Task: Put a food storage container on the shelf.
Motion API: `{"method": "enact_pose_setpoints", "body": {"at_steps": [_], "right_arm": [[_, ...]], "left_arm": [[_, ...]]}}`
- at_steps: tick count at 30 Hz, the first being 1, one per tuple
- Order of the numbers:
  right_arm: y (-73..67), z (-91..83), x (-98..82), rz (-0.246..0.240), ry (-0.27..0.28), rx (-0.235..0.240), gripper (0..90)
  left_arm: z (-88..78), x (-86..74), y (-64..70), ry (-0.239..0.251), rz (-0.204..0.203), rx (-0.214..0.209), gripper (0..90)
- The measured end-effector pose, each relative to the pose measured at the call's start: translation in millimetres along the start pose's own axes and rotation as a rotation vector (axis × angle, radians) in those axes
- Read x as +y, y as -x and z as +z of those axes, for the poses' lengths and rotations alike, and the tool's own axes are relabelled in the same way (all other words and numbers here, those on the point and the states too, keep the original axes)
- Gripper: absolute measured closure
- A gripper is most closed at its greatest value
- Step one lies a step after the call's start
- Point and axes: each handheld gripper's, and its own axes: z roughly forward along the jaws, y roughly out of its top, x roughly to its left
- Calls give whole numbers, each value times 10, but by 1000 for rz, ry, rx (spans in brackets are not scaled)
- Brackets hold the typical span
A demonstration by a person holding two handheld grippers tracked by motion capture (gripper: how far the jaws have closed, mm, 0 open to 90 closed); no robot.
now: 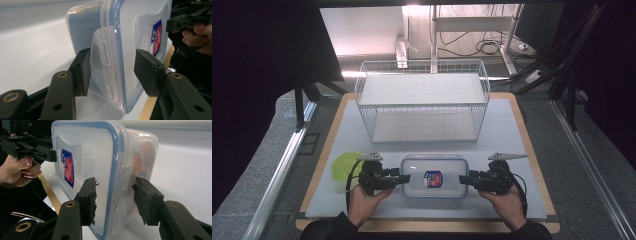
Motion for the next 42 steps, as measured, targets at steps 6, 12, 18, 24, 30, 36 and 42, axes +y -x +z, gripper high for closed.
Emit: {"method": "enact_pose_setpoints", "body": {"at_steps": [6,12,18,24,30,36,42], "right_arm": [[-52,-52,113,-35,42,4,535],[-96,-112,252,-55,72,8,535],[-156,-173,460,-83,105,15,535],[-206,-204,683,-113,127,22,534],[-236,-200,889,-128,135,18,534],[-258,-196,1074,-143,147,16,534],[-294,-204,1260,-153,165,18,534]], "left_arm": [[-106,139,56,42,29,15,488],[-190,313,120,66,60,34,488],[-298,502,172,89,84,54,487],[-430,728,203,113,103,74,486],[-497,886,156,133,101,75,485],[-563,1023,120,154,99,76,486],[-647,1190,109,174,101,83,486]]}}
